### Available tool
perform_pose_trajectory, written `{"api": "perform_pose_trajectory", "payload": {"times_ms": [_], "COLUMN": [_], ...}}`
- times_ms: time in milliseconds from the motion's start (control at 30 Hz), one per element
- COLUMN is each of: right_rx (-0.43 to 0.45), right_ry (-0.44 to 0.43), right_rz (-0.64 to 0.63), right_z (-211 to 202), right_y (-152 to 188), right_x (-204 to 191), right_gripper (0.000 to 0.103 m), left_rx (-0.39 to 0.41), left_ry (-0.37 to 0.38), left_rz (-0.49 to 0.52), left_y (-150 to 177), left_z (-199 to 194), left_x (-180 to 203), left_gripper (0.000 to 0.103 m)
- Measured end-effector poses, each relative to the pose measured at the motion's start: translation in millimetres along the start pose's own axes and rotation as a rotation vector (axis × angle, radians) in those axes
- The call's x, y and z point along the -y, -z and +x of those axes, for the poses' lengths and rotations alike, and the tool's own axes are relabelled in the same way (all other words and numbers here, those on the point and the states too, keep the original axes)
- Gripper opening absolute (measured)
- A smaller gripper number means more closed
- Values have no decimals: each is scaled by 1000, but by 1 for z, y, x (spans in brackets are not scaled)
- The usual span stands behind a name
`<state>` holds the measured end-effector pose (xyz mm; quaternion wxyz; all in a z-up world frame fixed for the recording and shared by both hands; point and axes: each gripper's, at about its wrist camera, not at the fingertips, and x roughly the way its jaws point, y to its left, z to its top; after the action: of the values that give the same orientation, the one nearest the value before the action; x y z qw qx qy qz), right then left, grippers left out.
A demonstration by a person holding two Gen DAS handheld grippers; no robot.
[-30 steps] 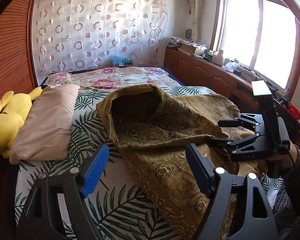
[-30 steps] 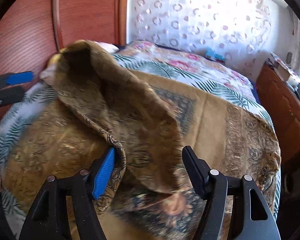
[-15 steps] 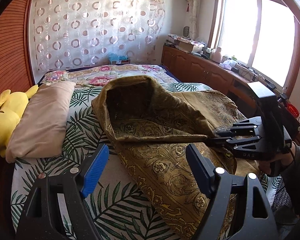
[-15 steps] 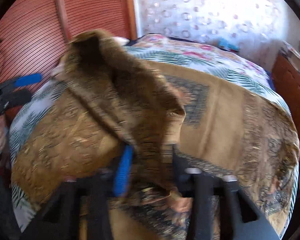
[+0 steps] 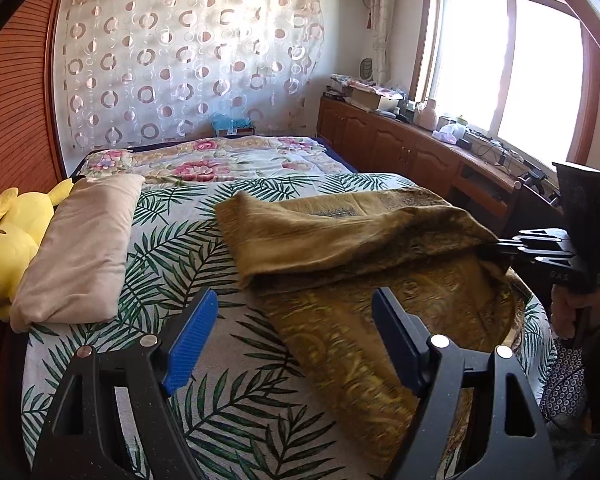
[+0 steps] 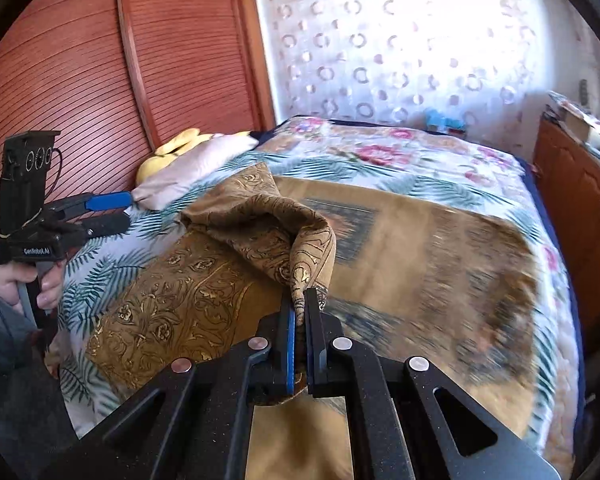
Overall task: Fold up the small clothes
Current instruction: 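Grasp the folded shirt edge with the right gripper and fold it over, then open the right gripper and release the shirt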
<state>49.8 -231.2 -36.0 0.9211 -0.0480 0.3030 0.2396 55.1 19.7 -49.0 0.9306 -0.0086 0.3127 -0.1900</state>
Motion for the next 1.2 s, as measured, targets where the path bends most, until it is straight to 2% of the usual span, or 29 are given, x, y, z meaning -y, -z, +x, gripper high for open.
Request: {"api": "perform_pose_trajectory", "payload": {"times_ms": [300, 400, 633, 733, 867, 900, 967, 1000, 1033, 1200], "right_rx": [30, 30, -62, -112, -114, -110, -98, -90, -80, -53], "right_ry": [120, 150, 229, 227, 230, 233, 247, 249, 251, 223], "right_rz": [84, 105, 114, 106, 92, 92, 92, 93, 95, 75], "right_z": [-66, -75, -65, -59, -65, -68, -75, -83, -87, -91], "right_y": [36, 41, 60, 63, 58, 56, 51, 50, 47, 39], "right_x": [21, 23, 15, 8, -2, -4, -3, 3, 2, -10], "right_gripper": [3, 3, 3, 4, 6, 9, 24, 36, 44, 46], "left_rx": [14, 7, -26, -66, -124, -141, -164, -174, -185, -230], "left_ry": [11, 10, 23, 18, 4, -3, -12, -10, -8, -9], "left_rz": [11, 12, 40, 44, 42, 45, 49, 52, 55, 62], "left_y": [-2, -2, 4, 6, 12, 13, 15, 16, 17, 17], "left_z": [2, 6, 19, 33, 52, 57, 63, 66, 69, 80], "left_x": [8, 14, 29, 31, 32, 33, 34, 35, 36, 37], "left_gripper": [80, 80, 80, 80, 80, 80, 80, 80, 80, 80]}}
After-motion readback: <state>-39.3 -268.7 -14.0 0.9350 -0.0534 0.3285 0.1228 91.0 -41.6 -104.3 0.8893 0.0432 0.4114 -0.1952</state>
